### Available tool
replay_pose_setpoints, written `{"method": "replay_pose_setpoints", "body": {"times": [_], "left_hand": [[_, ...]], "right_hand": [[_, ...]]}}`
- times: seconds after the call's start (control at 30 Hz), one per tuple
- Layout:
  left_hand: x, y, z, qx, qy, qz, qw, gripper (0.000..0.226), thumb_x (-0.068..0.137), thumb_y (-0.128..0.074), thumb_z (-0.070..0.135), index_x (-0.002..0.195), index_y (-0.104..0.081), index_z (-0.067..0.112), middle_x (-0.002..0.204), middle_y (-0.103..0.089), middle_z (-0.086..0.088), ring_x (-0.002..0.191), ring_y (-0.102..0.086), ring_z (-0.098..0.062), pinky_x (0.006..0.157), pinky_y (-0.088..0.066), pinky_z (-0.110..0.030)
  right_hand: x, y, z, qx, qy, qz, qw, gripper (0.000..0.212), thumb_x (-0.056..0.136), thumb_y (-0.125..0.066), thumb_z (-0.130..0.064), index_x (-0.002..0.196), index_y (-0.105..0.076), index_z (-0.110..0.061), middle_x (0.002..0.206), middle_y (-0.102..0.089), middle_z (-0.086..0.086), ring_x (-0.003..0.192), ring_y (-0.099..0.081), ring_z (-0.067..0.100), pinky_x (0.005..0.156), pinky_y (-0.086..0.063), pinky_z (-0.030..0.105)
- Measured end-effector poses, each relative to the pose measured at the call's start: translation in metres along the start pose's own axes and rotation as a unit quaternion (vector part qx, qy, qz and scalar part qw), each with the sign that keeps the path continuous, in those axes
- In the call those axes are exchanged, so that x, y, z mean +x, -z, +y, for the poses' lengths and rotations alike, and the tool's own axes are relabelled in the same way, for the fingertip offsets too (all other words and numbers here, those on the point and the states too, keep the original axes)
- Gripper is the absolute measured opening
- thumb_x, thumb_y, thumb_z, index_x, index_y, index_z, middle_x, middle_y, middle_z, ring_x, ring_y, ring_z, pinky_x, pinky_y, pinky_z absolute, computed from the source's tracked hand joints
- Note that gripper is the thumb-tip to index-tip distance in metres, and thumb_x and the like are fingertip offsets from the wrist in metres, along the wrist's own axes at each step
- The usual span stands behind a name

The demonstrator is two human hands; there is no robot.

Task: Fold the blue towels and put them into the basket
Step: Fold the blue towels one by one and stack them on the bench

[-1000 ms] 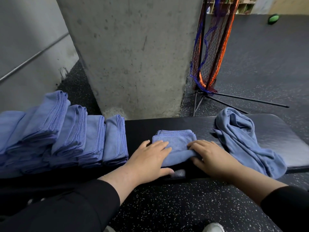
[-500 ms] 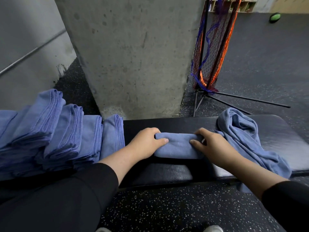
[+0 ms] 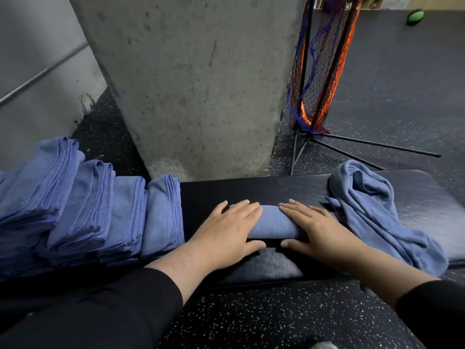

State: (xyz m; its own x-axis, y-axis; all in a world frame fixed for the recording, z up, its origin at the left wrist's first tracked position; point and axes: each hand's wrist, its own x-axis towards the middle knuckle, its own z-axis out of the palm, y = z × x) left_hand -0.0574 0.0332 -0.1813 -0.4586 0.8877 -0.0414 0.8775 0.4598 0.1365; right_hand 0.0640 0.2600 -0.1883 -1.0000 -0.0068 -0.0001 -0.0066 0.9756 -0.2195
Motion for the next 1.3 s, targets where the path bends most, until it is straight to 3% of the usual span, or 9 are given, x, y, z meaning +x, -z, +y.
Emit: {"method": "replay_pose_setpoints", "body": {"times": [0.13, 0.27, 0.47, 0.6, 0.7, 0.77, 0.93, 1.2, 1.3], "left_hand": [[0.004, 0.010, 0.003, -0.009, 0.034, 0.001, 0.999, 0.074, 0.095, -0.053, 0.059, 0.156, -0.025, 0.025, 0.161, -0.030, 0.008, 0.151, -0.021, -0.012, 0.124, -0.012, -0.045], [0.004, 0.034, 0.005, -0.188, 0.133, 0.027, 0.973, 0.045, 0.083, -0.070, 0.053, 0.121, -0.054, 0.035, 0.110, -0.067, 0.011, 0.104, -0.061, -0.013, 0.095, -0.043, -0.033], [-0.019, 0.057, 0.011, -0.526, 0.212, 0.002, 0.824, 0.026, 0.077, -0.083, 0.034, 0.095, -0.067, 0.025, 0.088, -0.073, 0.008, 0.079, -0.068, -0.005, 0.068, -0.052, -0.022], [-0.031, 0.067, 0.013, -0.644, 0.260, 0.049, 0.717, 0.030, 0.081, -0.080, 0.023, 0.105, -0.066, 0.011, 0.097, -0.075, -0.007, 0.084, -0.071, -0.018, 0.077, -0.058, -0.038], [-0.040, 0.073, 0.015, -0.690, 0.281, 0.066, 0.664, 0.029, 0.087, -0.075, 0.016, 0.113, -0.062, 0.009, 0.109, -0.073, -0.012, 0.094, -0.074, -0.024, 0.080, -0.062, -0.043], [-0.046, 0.075, 0.014, -0.663, 0.287, 0.068, 0.688, 0.037, 0.085, -0.077, 0.020, 0.116, -0.058, 0.015, 0.110, -0.072, -0.007, 0.097, -0.073, -0.021, 0.082, -0.062, -0.043], [-0.060, 0.089, -0.005, -0.270, 0.239, 0.145, 0.921, 0.046, 0.088, -0.065, 0.024, 0.130, -0.047, 0.026, 0.124, -0.057, 0.005, 0.110, -0.060, -0.019, 0.093, -0.048, -0.037], [-0.080, 0.103, -0.043, -0.073, 0.208, 0.060, 0.973, 0.030, 0.091, -0.048, 0.013, 0.117, -0.062, 0.018, 0.120, -0.061, 0.000, 0.106, -0.058, -0.025, 0.088, -0.049, -0.041], [-0.081, 0.099, -0.053, -0.016, 0.195, 0.025, 0.980, 0.029, 0.092, -0.048, 0.012, 0.117, -0.062, 0.015, 0.120, -0.062, -0.003, 0.104, -0.059, -0.029, 0.088, -0.048, -0.042]], "right_hand": [[0.005, 0.005, -0.004, 0.088, -0.043, 0.044, 0.994, 0.057, 0.083, -0.073, -0.038, 0.134, -0.049, -0.032, 0.137, -0.058, -0.014, 0.130, -0.051, 0.011, 0.104, -0.038, 0.025], [0.015, 0.028, -0.016, 0.313, -0.128, 0.094, 0.936, 0.035, 0.081, -0.081, -0.024, 0.104, -0.055, -0.031, 0.096, -0.071, -0.011, 0.091, -0.067, 0.007, 0.082, -0.050, 0.022], [0.033, 0.060, -0.058, 0.530, -0.198, 0.158, 0.809, 0.030, 0.087, -0.076, -0.034, 0.111, -0.065, -0.021, 0.100, -0.076, 0.000, 0.094, -0.072, 0.012, 0.079, -0.059, 0.034], [0.038, 0.066, -0.088, 0.710, -0.218, 0.123, 0.658, 0.034, 0.094, -0.067, -0.033, 0.120, -0.062, -0.011, 0.098, -0.073, 0.003, 0.082, -0.071, 0.014, 0.070, -0.057, 0.035], [0.037, 0.063, -0.106, 0.760, -0.213, 0.060, 0.611, 0.028, 0.095, -0.065, -0.024, 0.118, -0.064, -0.009, 0.104, -0.074, 0.009, 0.088, -0.072, 0.025, 0.090, -0.055, 0.046], [0.040, 0.060, -0.112, 0.755, -0.221, 0.067, 0.614, 0.026, 0.094, -0.065, -0.016, 0.118, -0.064, -0.005, 0.101, -0.074, 0.011, 0.085, -0.072, 0.025, 0.084, -0.057, 0.044], [0.058, 0.049, -0.114, 0.646, -0.242, 0.073, 0.720, 0.022, 0.092, -0.070, -0.015, 0.111, -0.070, -0.006, 0.106, -0.075, 0.013, 0.088, -0.067, 0.022, 0.082, -0.051, 0.040], [0.111, 0.013, -0.133, 0.564, -0.240, 0.019, 0.790, 0.018, 0.096, -0.067, -0.022, 0.100, -0.074, -0.005, 0.098, -0.075, 0.012, 0.081, -0.065, 0.017, 0.072, -0.051, 0.034], [0.128, -0.001, -0.139, 0.494, -0.235, -0.020, 0.837, 0.030, 0.095, -0.065, -0.023, 0.087, -0.067, 0.006, 0.074, -0.060, 0.010, 0.072, -0.051, 0.019, 0.063, -0.041, 0.032]]}}
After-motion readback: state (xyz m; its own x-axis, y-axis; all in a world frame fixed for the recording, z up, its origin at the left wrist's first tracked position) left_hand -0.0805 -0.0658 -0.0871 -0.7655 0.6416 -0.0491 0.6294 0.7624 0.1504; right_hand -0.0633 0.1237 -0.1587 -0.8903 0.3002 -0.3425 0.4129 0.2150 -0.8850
